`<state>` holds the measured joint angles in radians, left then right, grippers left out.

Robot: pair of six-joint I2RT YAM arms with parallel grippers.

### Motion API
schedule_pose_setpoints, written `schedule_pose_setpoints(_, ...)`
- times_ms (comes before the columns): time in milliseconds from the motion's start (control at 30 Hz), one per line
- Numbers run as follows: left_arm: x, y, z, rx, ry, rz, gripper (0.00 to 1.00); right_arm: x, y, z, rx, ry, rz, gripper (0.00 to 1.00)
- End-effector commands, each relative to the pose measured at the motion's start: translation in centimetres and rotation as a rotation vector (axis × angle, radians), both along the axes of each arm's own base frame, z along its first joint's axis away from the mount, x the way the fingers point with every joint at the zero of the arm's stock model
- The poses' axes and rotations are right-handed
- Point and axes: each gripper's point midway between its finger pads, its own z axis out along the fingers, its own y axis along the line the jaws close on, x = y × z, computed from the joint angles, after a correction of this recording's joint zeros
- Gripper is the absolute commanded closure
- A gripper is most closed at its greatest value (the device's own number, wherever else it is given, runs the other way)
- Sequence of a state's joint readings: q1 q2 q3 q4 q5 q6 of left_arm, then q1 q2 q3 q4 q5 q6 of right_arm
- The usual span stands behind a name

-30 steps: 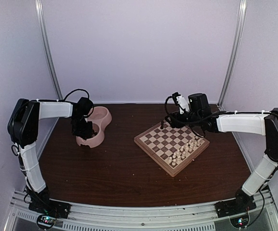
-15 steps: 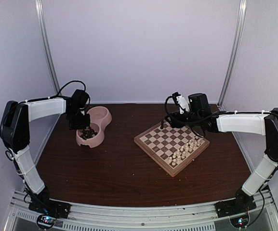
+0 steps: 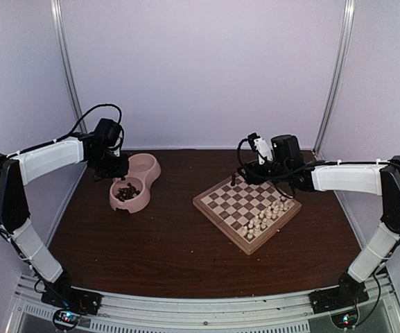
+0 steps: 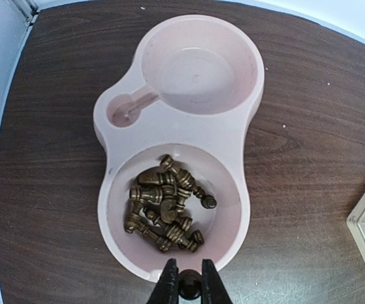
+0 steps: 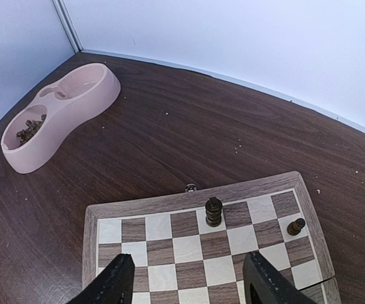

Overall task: Set up the chess pieces on the board
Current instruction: Pick up the pawn from the storage box, then place the pawn on the chessboard.

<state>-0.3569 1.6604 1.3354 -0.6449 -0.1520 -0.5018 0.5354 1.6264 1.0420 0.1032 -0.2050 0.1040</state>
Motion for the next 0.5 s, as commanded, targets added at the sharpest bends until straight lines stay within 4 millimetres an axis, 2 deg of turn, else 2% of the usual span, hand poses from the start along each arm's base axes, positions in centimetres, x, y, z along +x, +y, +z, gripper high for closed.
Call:
schedule_pose_setpoints(0,-0.3,-1.4,0.9,-0.047,-0.043,-0.094,0.89,0.1,-0.2,0.5,0.005,-0.026,-0.011,0.39)
schedule_pose_setpoints(267,-0.8,-2.2,1.3,-0.075,-0.054,-0.151,0.89,0.1,-0.1,0.5,0.010,-0.024,-0.008,0.39)
schedule_pose_setpoints(467,-1.7,-6.0,2.1,-0.236,-0.097,-0.316,0.89,-0.1,-0.2,0.9,0.022,-0.029,-0.007,0.39)
